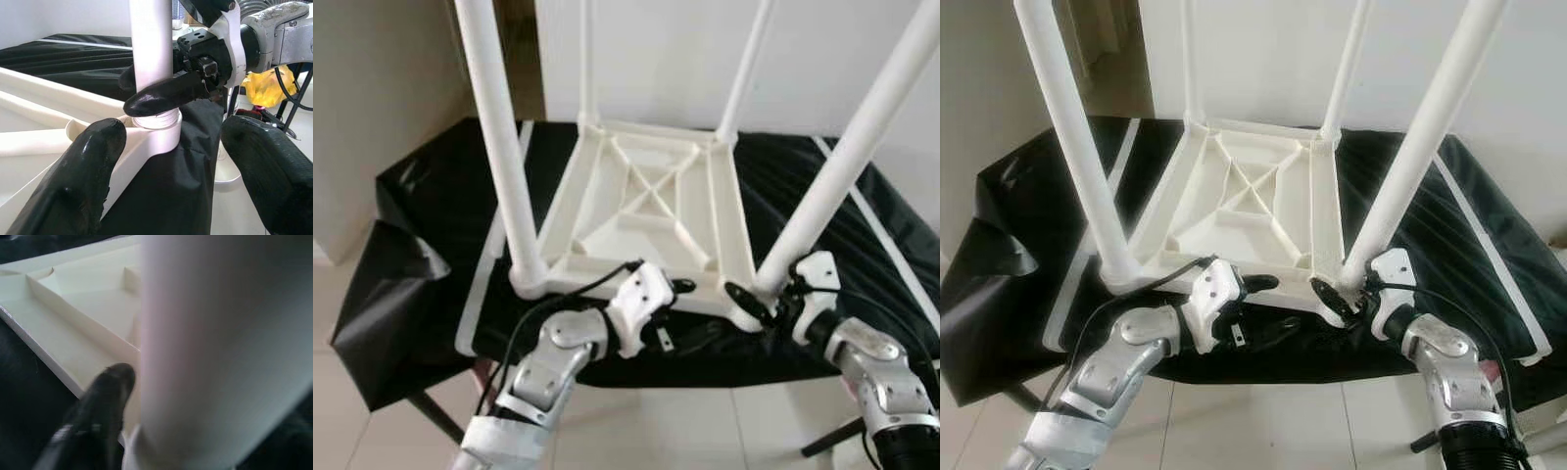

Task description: Building children table

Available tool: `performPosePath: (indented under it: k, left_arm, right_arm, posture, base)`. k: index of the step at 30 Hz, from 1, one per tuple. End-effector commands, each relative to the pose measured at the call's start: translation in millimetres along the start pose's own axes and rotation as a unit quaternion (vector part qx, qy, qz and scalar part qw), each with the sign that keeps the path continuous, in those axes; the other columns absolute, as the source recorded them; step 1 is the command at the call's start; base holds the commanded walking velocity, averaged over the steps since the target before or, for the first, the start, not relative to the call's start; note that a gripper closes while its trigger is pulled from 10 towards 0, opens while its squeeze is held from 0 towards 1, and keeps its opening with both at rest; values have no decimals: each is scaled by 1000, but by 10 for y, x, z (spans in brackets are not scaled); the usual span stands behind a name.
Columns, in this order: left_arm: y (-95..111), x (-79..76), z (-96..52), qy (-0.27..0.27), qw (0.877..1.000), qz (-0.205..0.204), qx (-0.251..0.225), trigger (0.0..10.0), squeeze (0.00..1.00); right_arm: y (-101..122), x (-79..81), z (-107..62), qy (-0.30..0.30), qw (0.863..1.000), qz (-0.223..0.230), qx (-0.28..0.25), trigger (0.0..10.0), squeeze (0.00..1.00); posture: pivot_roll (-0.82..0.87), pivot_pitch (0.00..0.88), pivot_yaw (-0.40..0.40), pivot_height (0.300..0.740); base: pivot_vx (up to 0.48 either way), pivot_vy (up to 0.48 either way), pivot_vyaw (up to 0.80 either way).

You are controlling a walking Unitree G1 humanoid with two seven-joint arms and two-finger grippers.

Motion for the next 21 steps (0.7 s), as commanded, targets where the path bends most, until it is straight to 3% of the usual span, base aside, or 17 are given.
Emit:
performPosePath:
  k: [1, 9, 10, 11, 12, 14, 15, 19, 20, 21]
  left_arm:
    - [45, -47, -1, -21, 1000, 5, -3, 10000, 0]
    - [45, -30, -6, -17, 1000, 5, -2, 10000, 0]
    - [44, -30, -9, -17, 1000, 5, -2, 10000, 0]
    - [43, -30, -11, -17, 1000, 5, -2, 10000, 0]
    - [39, -32, -12, -17, 1000, 5, -2, 10000, 0]
    - [36, -32, -13, -17, 1000, 6, -1, 10000, 0]
    - [33, -36, -12, -17, 1000, 6, -1, 10000, 0]
    - [39, -42, -7, -18, 1000, 6, -2, 10000, 0]
    - [51, -39, -3, -17, 1000, 6, -4, 10000, 0]
    - [51, -39, -3, -17, 1000, 6, -4, 10000, 0]
  right_arm:
    - [-90, 50, 22, 17, 1000, -1, 20, 0, 0]
    - [-125, 124, 35, -1, 999, 32, 7, 0, 0]
    - [-117, 112, 52, -21, 999, 26, 1, 824, 0]
    - [-111, 101, 62, -36, 999, 21, -4, 824, 0]
    - [-124, 121, 74, -42, 999, 16, -3, 8118, 0]
    - [-134, 139, 83, -44, 999, 13, -2, 8118, 0]
    - [-152, 137, 95, -58, 998, 19, -1, 10000, 0]
    - [-173, 100, 112, -96, 995, 30, -3, 10000, 0]
    - [-209, 46, 122, -163, 986, 42, 2, 10000, 0]
    - [-209, 46, 122, -163, 986, 42, 2, 10000, 0]
  posture:
    - [-25, 0, -36, 740]
    - [-27, 0, -33, 740]
    - [-29, 0, -31, 740]
    - [-29, 0, -31, 740]
    - [-31, 0, -30, 740]
    - [-32, 0, -29, 740]
    - [-33, 0, -27, 740]
    - [-33, 0, -27, 740]
    - [-35, 0, -26, 740]
    - [-35, 0, -26, 740]
  base:
    - [0, 0, 0]
    - [0, 0, 0]
    - [0, 0, 0]
    - [0, 0, 0]
    - [0, 0, 0]
    - [0, 0, 0]
    - [0, 0, 0]
    - [0, 0, 0]
    - [0, 0, 0]
    - [0, 0, 0]
Point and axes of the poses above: a point about 5 cm out from each wrist's last joint towards the gripper, its own z axis pointing out of the wrist towards the gripper, its own y axis along the axis of the wrist's last joint, x = y × z, the point moved 5 cm from there along z, pointing out of the wrist towards the gripper, and after that the axes turned 6 degrees about z, right-handed, at the moved point
